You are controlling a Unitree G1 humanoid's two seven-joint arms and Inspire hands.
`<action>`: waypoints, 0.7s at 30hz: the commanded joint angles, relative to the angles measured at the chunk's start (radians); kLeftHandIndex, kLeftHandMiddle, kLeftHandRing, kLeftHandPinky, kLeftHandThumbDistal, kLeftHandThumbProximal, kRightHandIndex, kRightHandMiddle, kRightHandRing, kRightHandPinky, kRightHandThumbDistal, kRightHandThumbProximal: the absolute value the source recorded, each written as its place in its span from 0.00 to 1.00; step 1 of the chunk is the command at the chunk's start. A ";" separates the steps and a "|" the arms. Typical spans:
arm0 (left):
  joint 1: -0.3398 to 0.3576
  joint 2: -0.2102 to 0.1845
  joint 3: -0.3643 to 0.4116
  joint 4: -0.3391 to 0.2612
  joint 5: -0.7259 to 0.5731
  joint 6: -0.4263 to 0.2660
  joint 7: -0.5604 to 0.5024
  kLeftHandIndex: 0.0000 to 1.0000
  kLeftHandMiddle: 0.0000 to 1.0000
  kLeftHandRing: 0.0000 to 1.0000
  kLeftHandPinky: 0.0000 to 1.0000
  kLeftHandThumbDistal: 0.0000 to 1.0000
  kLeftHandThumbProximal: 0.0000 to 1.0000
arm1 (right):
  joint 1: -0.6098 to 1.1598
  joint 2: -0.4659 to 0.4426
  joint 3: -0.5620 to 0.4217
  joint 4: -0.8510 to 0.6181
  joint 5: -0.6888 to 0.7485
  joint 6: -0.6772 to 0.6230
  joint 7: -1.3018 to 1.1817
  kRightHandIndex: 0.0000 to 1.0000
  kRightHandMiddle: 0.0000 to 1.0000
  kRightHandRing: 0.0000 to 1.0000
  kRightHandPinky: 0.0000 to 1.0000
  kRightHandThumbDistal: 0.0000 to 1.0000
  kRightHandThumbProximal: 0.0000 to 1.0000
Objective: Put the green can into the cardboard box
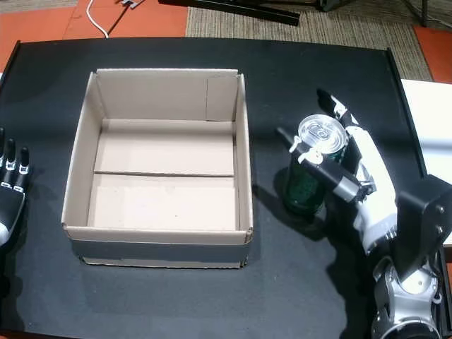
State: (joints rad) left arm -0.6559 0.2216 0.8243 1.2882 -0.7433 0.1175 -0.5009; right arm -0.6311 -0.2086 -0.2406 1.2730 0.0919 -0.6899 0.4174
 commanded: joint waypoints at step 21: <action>0.071 -0.018 -0.006 0.050 0.032 0.009 0.080 0.40 0.43 0.55 0.69 0.02 0.48 | -0.031 0.032 -0.006 0.027 -0.007 0.054 -0.013 1.00 0.99 0.96 1.00 1.00 0.38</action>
State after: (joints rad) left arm -0.6571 0.2211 0.8260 1.2882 -0.7433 0.1171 -0.5009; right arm -0.6602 -0.1815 -0.2465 1.2882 0.0900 -0.6464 0.4082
